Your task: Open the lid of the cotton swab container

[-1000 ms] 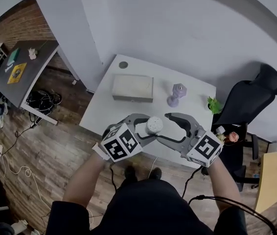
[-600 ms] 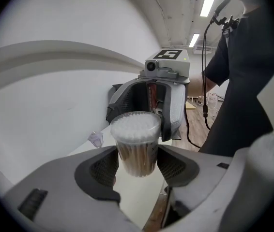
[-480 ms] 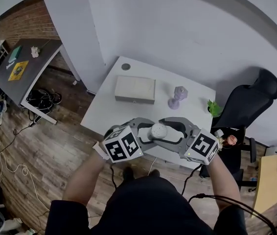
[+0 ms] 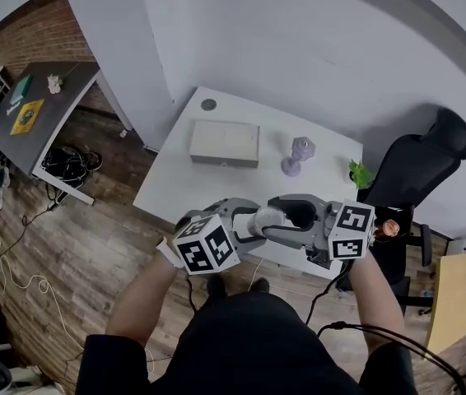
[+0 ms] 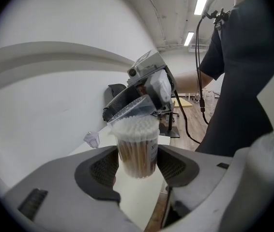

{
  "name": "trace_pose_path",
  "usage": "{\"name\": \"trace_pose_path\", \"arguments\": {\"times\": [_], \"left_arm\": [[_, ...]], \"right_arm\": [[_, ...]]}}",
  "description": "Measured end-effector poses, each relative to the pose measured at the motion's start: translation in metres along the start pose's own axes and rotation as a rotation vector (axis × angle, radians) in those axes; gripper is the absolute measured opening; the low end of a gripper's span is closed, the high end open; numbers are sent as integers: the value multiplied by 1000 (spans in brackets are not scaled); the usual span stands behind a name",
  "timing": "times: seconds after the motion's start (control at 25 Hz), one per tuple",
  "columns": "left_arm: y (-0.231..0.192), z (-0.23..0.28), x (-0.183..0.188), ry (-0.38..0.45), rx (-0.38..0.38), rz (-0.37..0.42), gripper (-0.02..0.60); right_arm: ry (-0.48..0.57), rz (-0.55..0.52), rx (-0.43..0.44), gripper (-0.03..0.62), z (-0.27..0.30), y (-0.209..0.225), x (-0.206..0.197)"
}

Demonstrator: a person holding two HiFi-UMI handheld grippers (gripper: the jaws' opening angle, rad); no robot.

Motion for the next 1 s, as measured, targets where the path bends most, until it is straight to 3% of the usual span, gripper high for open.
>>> {"name": "trace_pose_path", "arguments": {"times": [0.2,0.6,0.84,1.0], "left_arm": [[3,3,-4,5,-6,-12,244],[17,4,-12,12,-31,-37,244],[22,6,-13,33,-27,-62,245],[19,6,-14,57,-10,-106,245]], "right_arm": [[84,144,-14,259,-4,8,7],[248,176,-151,259,-6,34,29],[280,202,-264,255,1,55,27],[324,218,-289,255,1,57,33]]}}
Point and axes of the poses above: the fingertips, and each gripper's own axes: z forward along the fingers, y to its right, x out of its top, the point moved 2 cm from there along -z, backward along the fingers, and after that the axes turned 11 degrees about y, right-handed, at the moved point
